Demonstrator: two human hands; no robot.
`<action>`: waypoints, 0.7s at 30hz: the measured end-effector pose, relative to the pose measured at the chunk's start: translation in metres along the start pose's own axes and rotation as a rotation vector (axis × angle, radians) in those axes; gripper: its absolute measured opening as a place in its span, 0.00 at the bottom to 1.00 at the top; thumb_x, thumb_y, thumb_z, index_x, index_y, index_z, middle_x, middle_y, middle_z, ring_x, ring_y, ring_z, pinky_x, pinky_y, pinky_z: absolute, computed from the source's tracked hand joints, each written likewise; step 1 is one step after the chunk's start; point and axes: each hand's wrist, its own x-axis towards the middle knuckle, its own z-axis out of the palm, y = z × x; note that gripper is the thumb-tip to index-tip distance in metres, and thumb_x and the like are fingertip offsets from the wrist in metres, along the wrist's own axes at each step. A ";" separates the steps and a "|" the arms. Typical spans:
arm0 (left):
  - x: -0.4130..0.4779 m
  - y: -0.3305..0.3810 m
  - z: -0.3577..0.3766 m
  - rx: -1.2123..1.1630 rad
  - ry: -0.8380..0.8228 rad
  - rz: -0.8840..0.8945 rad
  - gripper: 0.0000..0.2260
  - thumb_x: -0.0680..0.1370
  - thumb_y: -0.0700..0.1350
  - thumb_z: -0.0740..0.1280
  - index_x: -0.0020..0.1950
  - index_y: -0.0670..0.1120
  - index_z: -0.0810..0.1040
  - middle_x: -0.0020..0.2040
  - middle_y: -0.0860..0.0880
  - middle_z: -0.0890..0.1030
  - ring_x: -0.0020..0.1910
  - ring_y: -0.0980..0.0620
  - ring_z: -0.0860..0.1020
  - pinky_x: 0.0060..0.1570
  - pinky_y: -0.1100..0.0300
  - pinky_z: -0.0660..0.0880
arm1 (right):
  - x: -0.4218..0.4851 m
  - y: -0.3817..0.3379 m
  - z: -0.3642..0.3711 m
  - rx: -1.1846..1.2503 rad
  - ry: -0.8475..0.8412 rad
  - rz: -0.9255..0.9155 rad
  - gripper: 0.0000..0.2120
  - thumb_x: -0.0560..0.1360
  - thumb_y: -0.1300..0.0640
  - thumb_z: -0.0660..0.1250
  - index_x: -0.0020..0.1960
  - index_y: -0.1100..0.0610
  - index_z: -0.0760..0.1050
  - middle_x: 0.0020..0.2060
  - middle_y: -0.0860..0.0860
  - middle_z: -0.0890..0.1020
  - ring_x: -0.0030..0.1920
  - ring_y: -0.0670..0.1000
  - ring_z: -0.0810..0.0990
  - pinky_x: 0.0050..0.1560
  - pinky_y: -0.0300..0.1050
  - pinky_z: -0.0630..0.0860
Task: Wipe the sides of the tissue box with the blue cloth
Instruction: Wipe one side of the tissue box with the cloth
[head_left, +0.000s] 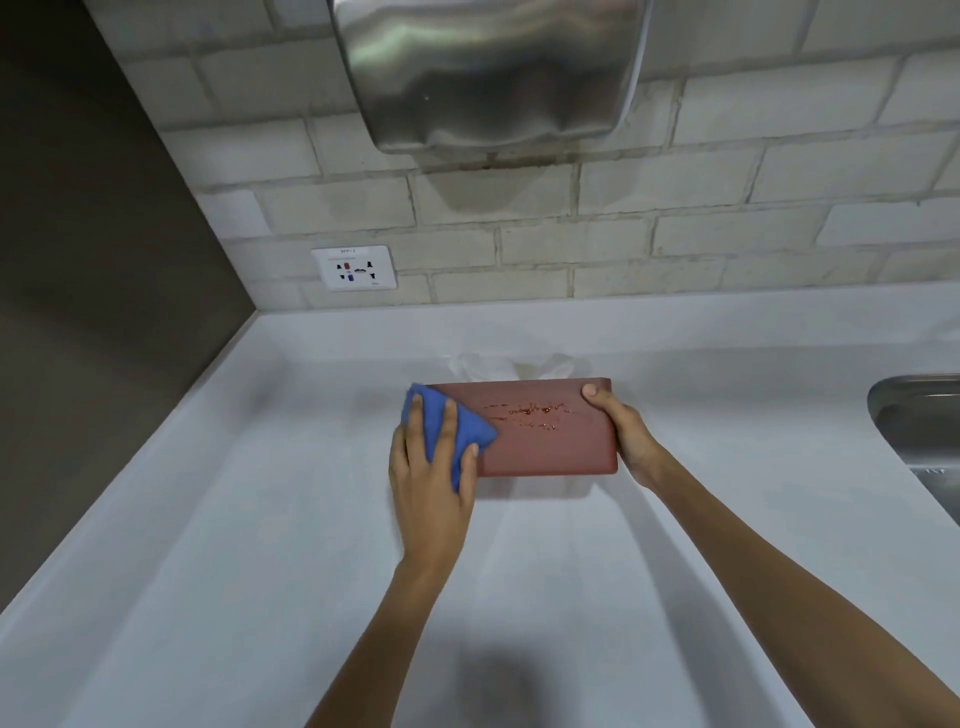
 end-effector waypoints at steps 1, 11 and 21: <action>-0.013 -0.005 -0.002 0.021 -0.013 0.033 0.23 0.79 0.56 0.55 0.70 0.45 0.71 0.72 0.38 0.68 0.65 0.36 0.72 0.63 0.44 0.71 | 0.000 0.000 0.000 -0.002 -0.001 0.000 0.22 0.63 0.37 0.66 0.49 0.51 0.81 0.46 0.50 0.85 0.48 0.49 0.82 0.50 0.42 0.75; 0.039 0.015 0.000 0.011 0.010 0.033 0.19 0.78 0.46 0.64 0.69 0.45 0.72 0.73 0.38 0.67 0.67 0.35 0.69 0.67 0.44 0.68 | 0.000 0.001 -0.002 -0.023 0.011 -0.017 0.23 0.71 0.41 0.65 0.57 0.56 0.78 0.49 0.51 0.83 0.48 0.49 0.81 0.48 0.40 0.74; -0.001 -0.007 -0.015 0.094 -0.066 0.173 0.22 0.79 0.55 0.55 0.66 0.43 0.76 0.68 0.38 0.73 0.63 0.34 0.74 0.62 0.43 0.72 | -0.001 -0.001 -0.003 -0.050 0.012 -0.019 0.22 0.70 0.41 0.65 0.57 0.55 0.78 0.47 0.50 0.83 0.48 0.49 0.81 0.47 0.40 0.74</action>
